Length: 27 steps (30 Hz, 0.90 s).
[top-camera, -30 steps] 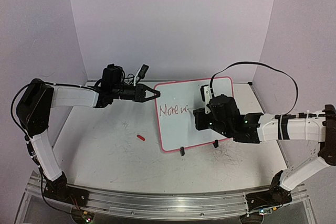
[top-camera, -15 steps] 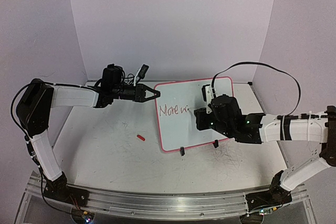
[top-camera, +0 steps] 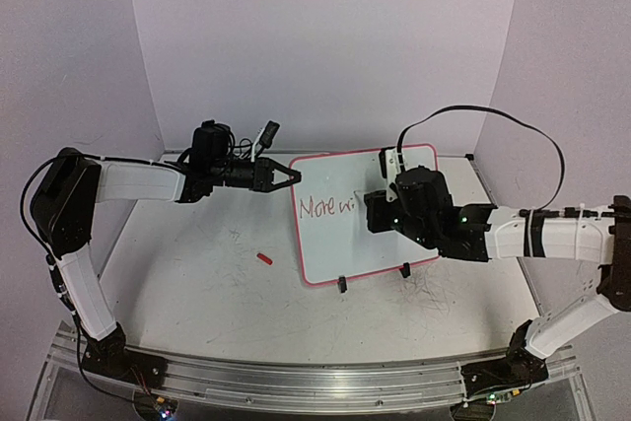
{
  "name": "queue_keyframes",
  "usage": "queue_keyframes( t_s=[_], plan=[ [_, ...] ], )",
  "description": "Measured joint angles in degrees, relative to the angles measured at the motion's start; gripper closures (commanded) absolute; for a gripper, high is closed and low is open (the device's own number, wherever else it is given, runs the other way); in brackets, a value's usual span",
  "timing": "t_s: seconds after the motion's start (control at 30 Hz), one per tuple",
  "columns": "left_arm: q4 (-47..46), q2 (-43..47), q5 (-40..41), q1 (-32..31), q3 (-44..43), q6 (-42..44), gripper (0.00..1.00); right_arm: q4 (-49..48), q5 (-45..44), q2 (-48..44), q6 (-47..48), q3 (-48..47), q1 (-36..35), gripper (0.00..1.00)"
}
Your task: Write a sentence on the whiteboard
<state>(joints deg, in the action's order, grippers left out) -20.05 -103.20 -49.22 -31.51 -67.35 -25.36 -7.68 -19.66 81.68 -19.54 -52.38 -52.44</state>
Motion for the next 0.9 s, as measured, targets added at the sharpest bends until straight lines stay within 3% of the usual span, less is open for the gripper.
queue_keyframes(
  t_s=[0.9],
  plan=[
    [0.04, 0.0, 0.1, 0.0, 0.0, -0.06, 1.0, 0.01, -0.11, 0.01, -1.63, 2.06, 0.13, 1.0]
  ],
)
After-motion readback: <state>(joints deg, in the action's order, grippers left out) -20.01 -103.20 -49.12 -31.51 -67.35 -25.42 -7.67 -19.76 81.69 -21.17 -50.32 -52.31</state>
